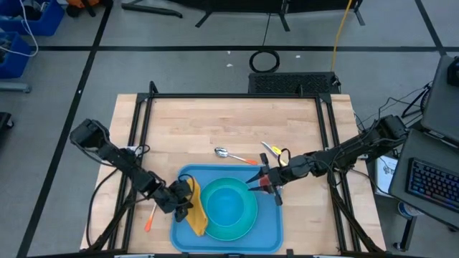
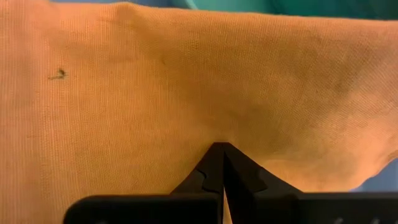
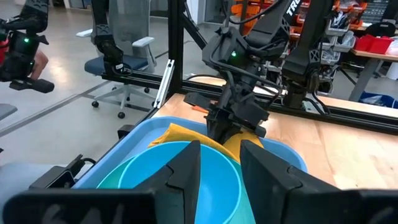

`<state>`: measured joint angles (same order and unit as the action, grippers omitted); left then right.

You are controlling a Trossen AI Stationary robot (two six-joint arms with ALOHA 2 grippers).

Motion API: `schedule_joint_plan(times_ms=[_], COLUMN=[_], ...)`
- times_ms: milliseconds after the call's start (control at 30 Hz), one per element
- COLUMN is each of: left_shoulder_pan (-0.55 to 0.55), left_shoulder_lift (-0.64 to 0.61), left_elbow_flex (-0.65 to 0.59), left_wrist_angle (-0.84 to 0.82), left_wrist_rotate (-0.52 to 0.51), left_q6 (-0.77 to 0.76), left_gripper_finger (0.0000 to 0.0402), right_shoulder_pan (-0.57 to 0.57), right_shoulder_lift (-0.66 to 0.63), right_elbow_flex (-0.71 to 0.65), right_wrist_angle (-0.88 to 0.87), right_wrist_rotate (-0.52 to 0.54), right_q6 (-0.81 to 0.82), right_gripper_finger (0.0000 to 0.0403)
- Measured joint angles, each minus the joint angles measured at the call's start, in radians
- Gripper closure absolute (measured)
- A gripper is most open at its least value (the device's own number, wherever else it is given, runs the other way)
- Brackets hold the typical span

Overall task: Set up tray
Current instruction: Put the yellow table napkin on the blue tray to the left of the green plate

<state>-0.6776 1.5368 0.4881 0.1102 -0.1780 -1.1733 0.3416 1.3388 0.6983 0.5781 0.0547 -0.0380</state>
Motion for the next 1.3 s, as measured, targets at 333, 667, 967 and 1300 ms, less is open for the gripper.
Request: schedule_joint_plan(times_ms=[333, 667, 967, 1300], left_shoulder_pan=[0.055, 0.109, 0.183, 0.186], left_shoulder_lift=[-0.009, -0.143, -0.206, -0.223], left_elbow_flex=[0.002, -0.007, -0.008, 0.014], left_wrist_angle=[-0.079, -0.217, -0.293, -0.273], left_wrist_rotate=[0.147, 0.142, 0.040, 0.080], left_q6=[0.076, 0.259, 0.436, 0.395], left_gripper_finger=[0.0400, 0.0401, 0.0400, 0.0398], right_shoulder_pan=[0.000, 0.000, -0.002, -0.002], right_shoulder_lift=[0.000, 0.008, 0.052, 0.052], right_elbow_flex=[0.000, 0.001, 0.001, 0.002], right_wrist_angle=[-0.003, -0.006, 0.003, 0.008], right_wrist_rotate=[0.000, 0.001, 0.001, 0.001], right_q6=[0.000, -0.002, -0.008, -0.008], right_gripper_finger=[0.0300, 0.0300, 0.0300, 0.0300])
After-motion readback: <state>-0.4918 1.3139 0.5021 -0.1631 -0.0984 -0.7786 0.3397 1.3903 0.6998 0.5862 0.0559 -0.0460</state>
